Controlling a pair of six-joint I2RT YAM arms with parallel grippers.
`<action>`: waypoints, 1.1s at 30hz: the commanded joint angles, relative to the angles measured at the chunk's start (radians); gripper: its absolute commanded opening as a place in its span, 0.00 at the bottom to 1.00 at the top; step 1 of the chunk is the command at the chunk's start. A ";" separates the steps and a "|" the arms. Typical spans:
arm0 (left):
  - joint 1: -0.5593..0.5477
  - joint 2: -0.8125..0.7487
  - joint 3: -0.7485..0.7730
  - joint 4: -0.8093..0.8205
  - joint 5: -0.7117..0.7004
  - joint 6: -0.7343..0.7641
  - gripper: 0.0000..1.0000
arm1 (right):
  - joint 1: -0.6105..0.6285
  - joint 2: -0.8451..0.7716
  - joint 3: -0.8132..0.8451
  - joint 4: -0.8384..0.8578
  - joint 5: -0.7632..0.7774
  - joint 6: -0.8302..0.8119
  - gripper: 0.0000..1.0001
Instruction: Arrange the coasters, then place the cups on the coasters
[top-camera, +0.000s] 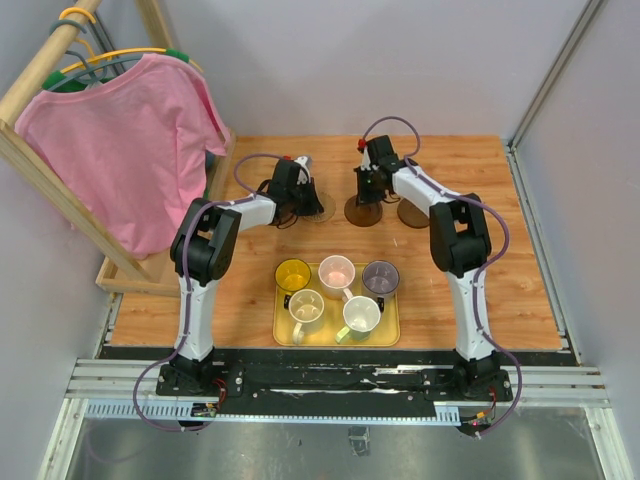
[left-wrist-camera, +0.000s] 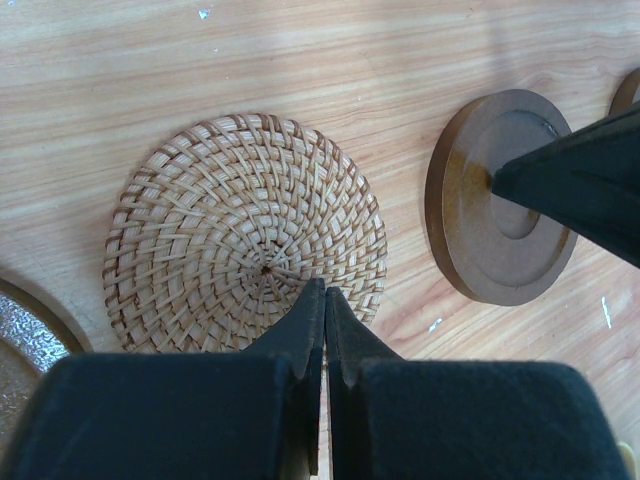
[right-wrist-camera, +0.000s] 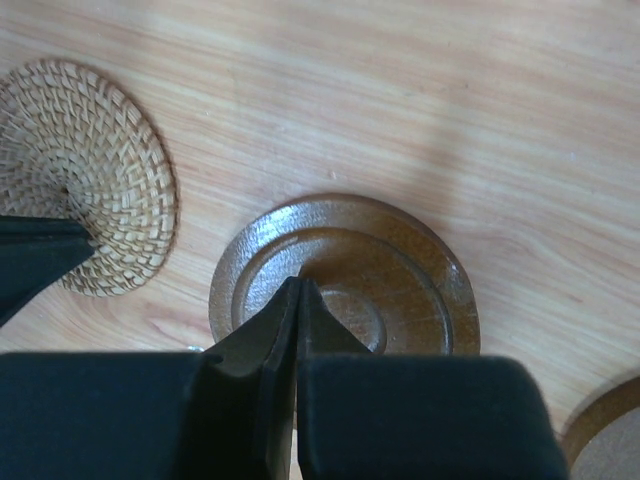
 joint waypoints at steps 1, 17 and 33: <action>-0.001 0.044 -0.019 -0.113 -0.005 0.018 0.00 | 0.013 0.041 0.068 -0.038 -0.026 0.001 0.01; -0.001 0.072 0.005 -0.118 0.017 0.019 0.01 | 0.024 0.110 0.128 -0.053 -0.048 0.010 0.01; -0.001 0.086 0.013 -0.111 0.041 0.014 0.00 | 0.024 0.163 0.231 -0.055 -0.056 0.021 0.01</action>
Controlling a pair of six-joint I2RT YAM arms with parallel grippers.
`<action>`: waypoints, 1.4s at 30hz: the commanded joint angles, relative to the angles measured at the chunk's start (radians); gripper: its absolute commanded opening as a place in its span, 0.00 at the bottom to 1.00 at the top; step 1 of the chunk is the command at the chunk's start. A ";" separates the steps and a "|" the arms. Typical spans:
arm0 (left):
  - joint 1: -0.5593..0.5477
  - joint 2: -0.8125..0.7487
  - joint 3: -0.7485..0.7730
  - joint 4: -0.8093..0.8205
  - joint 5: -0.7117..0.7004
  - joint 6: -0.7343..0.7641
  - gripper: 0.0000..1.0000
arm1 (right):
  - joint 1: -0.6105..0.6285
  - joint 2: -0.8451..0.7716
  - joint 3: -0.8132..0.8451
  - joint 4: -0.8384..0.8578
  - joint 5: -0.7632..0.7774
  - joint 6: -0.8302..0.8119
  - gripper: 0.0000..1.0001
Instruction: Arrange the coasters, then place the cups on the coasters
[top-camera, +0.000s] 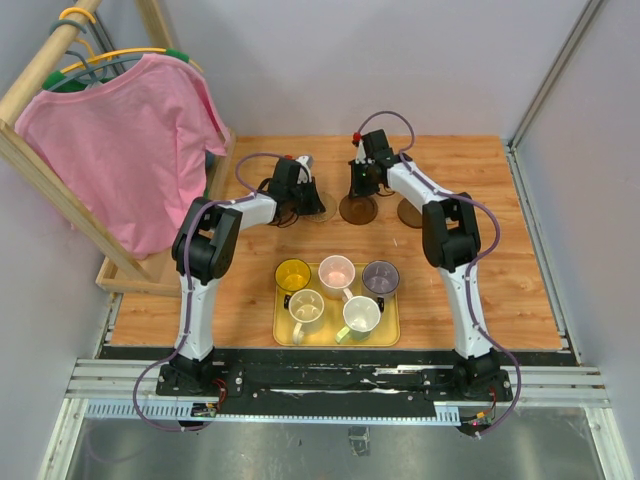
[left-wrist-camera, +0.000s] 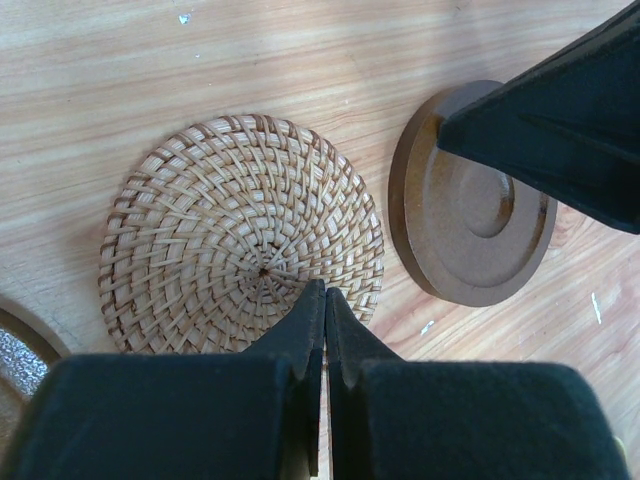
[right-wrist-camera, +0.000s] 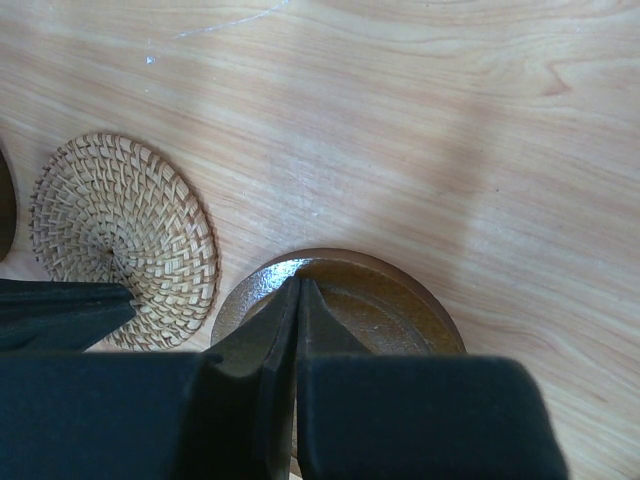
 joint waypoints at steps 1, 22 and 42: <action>-0.004 0.068 -0.013 -0.101 0.002 0.014 0.00 | 0.024 0.042 0.044 -0.029 -0.001 0.010 0.01; -0.003 -0.022 -0.004 -0.108 -0.029 0.012 0.01 | -0.042 -0.295 -0.199 0.028 0.158 -0.066 0.01; -0.062 -0.033 0.035 -0.120 -0.077 0.041 0.01 | -0.258 -0.384 -0.553 0.091 0.120 -0.036 0.01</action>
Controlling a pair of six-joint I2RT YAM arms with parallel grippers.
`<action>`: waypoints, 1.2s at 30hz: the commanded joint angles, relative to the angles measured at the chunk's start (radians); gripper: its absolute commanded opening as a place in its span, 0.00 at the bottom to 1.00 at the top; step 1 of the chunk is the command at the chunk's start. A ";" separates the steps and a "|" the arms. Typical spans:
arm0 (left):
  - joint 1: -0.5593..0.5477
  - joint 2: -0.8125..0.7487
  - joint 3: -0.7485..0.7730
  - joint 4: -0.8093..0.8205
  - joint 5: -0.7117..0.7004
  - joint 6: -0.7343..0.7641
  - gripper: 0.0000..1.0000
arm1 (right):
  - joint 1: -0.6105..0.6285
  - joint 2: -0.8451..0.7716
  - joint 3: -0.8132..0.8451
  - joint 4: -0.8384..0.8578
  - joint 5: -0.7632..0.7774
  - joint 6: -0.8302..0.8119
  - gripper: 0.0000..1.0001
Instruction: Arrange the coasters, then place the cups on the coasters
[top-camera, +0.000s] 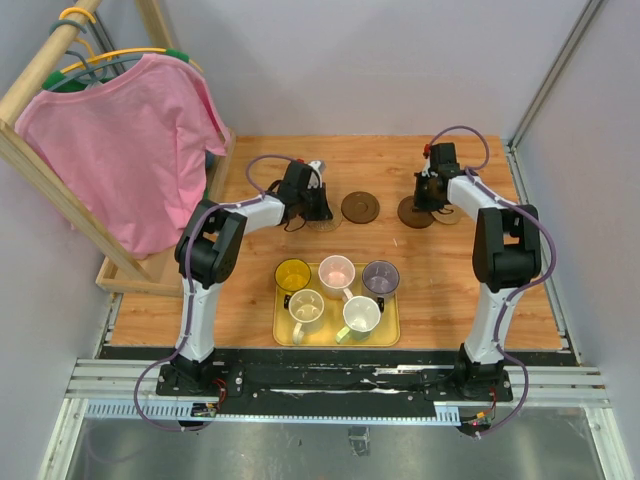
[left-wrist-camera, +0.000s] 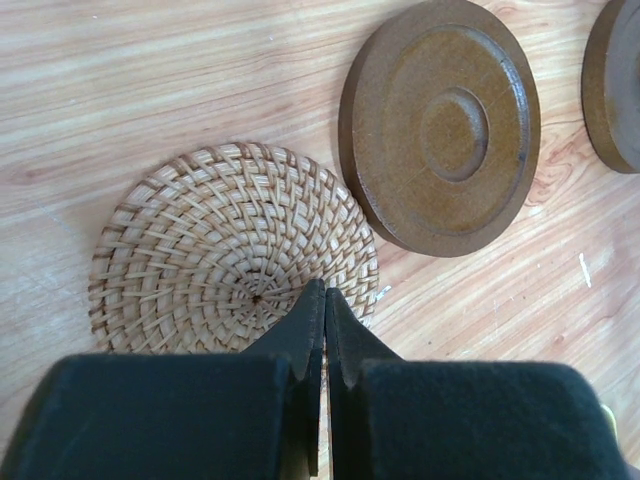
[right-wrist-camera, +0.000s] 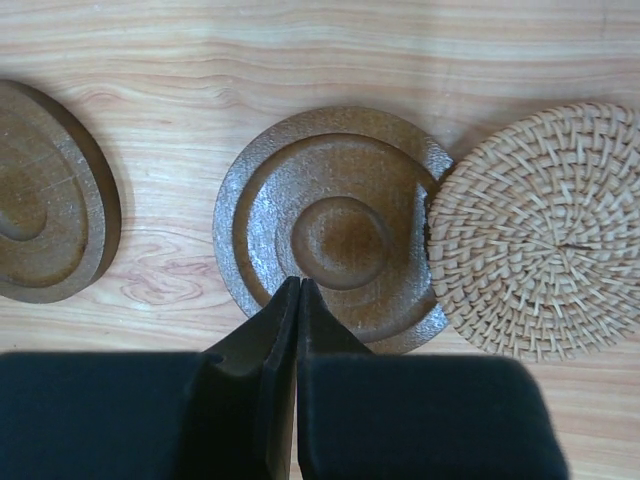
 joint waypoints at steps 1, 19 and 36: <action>-0.001 -0.010 0.033 -0.063 -0.087 0.030 0.01 | 0.009 0.025 0.006 0.010 -0.027 -0.019 0.01; 0.048 0.029 0.057 -0.143 -0.188 0.027 0.01 | 0.042 0.121 0.059 -0.011 -0.099 -0.019 0.01; 0.055 0.064 0.103 -0.122 -0.101 0.048 0.00 | 0.118 0.184 0.141 -0.041 -0.080 -0.018 0.01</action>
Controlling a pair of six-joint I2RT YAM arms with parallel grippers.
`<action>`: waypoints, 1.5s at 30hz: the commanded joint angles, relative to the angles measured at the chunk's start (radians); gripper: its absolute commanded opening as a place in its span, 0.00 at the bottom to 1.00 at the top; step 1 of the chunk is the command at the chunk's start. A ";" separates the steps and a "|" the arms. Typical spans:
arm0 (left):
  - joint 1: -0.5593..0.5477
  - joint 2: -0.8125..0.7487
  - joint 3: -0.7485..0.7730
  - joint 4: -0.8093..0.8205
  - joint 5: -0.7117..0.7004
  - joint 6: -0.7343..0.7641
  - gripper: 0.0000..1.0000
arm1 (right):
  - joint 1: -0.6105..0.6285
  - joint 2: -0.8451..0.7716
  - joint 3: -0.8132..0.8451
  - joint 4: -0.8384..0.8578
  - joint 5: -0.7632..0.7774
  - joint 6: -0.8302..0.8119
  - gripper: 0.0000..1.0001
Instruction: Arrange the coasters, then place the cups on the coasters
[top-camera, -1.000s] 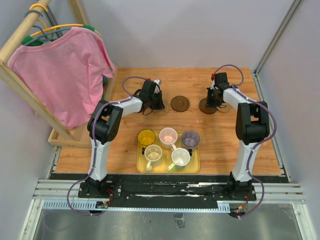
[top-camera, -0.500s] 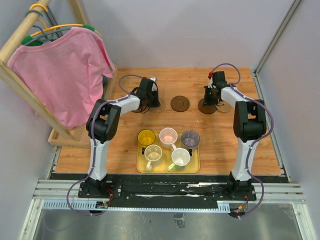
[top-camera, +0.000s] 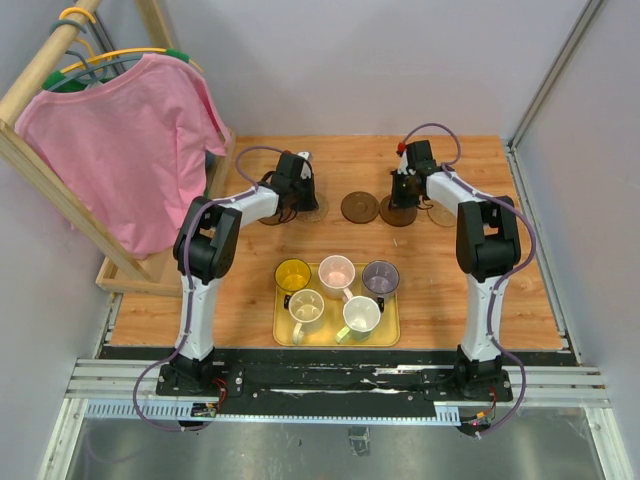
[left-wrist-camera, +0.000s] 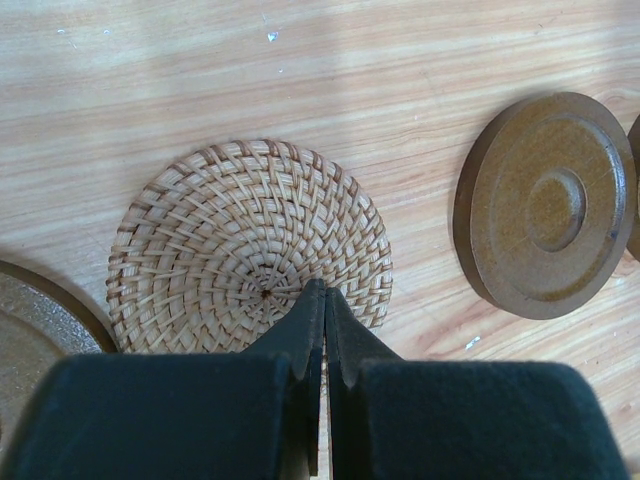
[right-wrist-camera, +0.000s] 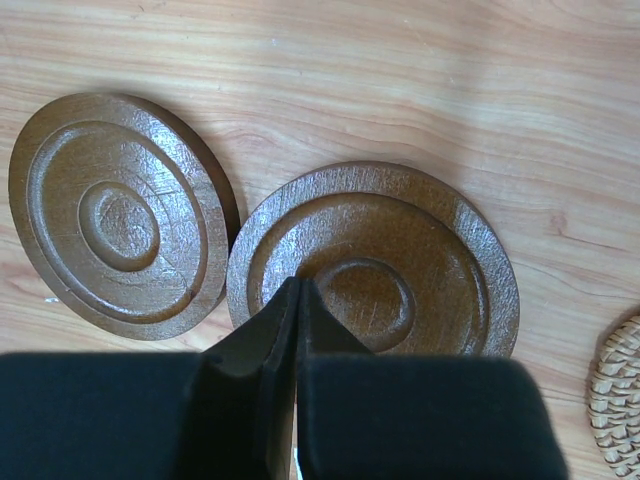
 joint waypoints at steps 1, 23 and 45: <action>0.001 0.035 0.008 -0.017 0.028 0.016 0.01 | 0.019 0.041 0.005 -0.059 0.011 -0.004 0.01; 0.001 0.057 0.013 0.015 0.117 0.009 0.01 | -0.010 0.082 0.071 -0.094 0.102 0.008 0.01; 0.001 0.066 0.029 0.007 0.109 0.012 0.00 | -0.064 0.063 0.058 -0.108 0.165 0.024 0.01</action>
